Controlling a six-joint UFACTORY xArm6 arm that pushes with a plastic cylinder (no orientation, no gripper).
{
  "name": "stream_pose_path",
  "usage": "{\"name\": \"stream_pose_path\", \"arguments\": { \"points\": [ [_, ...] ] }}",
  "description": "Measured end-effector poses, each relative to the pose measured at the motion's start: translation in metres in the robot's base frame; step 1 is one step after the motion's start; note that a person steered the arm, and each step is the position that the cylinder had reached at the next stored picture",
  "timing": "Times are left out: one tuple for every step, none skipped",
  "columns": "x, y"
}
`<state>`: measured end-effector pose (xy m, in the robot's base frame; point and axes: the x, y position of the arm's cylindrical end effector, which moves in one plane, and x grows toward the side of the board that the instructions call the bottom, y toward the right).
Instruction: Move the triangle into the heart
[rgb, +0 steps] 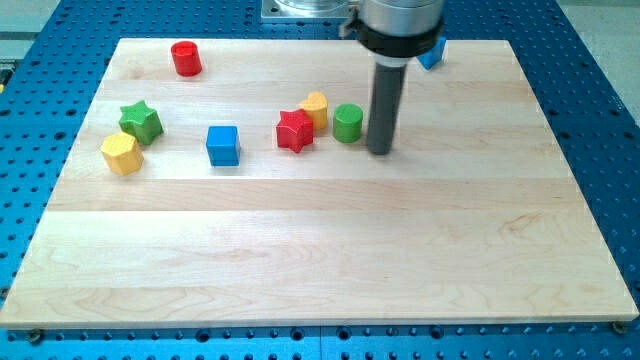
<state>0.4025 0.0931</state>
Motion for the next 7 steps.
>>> {"name": "stream_pose_path", "arguments": {
  "points": [
    [-0.021, 0.003],
    [-0.024, -0.030],
    [-0.024, -0.047],
    [-0.024, -0.028],
    [-0.024, -0.017],
    [-0.024, -0.010],
    [-0.027, -0.005]
  ]
}}
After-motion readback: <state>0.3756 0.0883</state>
